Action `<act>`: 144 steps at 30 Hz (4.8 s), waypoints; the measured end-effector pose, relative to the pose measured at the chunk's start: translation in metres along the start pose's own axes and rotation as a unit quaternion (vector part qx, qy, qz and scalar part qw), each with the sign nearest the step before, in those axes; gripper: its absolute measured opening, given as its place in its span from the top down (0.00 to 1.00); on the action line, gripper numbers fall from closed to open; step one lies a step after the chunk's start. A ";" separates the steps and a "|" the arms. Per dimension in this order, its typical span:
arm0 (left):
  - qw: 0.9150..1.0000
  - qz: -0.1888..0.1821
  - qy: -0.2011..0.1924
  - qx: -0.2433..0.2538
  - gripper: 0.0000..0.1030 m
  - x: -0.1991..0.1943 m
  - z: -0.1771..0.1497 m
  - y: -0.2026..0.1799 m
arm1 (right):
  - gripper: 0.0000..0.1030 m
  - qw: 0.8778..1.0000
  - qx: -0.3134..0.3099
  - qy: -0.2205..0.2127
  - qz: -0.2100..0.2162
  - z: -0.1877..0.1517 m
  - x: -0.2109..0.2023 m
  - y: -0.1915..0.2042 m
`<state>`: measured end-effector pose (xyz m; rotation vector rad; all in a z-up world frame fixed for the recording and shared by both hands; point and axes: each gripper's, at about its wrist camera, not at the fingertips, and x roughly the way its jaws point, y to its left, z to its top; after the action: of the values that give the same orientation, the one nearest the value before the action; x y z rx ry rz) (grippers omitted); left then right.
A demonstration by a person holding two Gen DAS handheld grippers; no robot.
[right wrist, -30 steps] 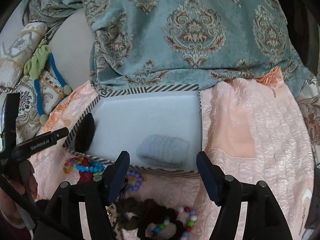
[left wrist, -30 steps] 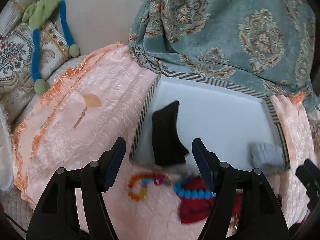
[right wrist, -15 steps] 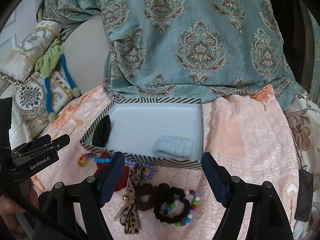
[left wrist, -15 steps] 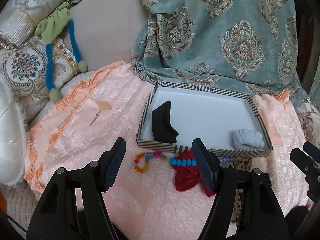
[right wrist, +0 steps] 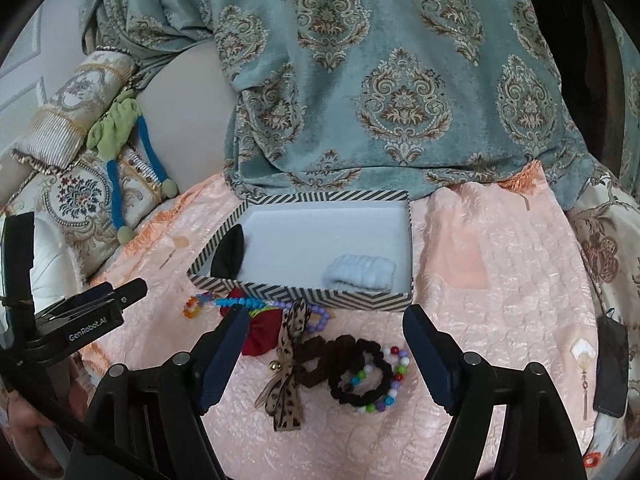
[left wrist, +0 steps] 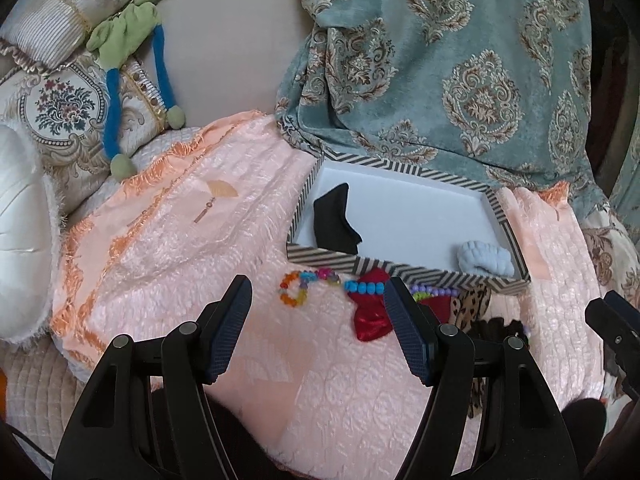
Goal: Organize jewelry
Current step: 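Withdraw both open tools from the box toward the remaining jewelry, then grasp rainbow bead bracelet with left tool while right tool grasps black scrunchie, then drop rainbow bracelet into box with left tool while right tool drops black scrunchie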
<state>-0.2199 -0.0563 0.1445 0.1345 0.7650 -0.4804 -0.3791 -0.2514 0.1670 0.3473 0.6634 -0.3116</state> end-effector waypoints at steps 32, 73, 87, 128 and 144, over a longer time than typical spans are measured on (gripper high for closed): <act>0.994 0.006 0.059 -0.086 0.33 0.047 -0.008 0.061 | 0.48 0.995 0.028 0.092 -0.024 -0.043 0.048 -0.075; 0.985 -0.046 0.150 -0.079 0.92 0.147 -0.002 0.075 | 0.91 0.995 0.027 0.080 0.061 -0.001 0.070 -0.076; 0.995 -0.061 0.065 -0.036 0.92 0.063 0.056 0.071 | 0.91 0.996 0.013 0.039 0.073 0.030 0.041 -0.058; 0.991 -0.047 0.124 0.026 0.92 0.204 0.087 -0.040 | 0.91 0.990 0.027 0.138 -0.003 0.086 0.238 -0.082; 0.997 -0.022 0.066 0.031 0.49 0.148 0.073 -0.044 | 0.54 0.997 -0.004 0.078 -0.014 0.075 0.167 -0.057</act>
<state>-0.1021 -0.1711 0.0969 0.2092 0.8843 -0.5417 -0.2359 -0.3610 0.1027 0.3570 0.8238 -0.3110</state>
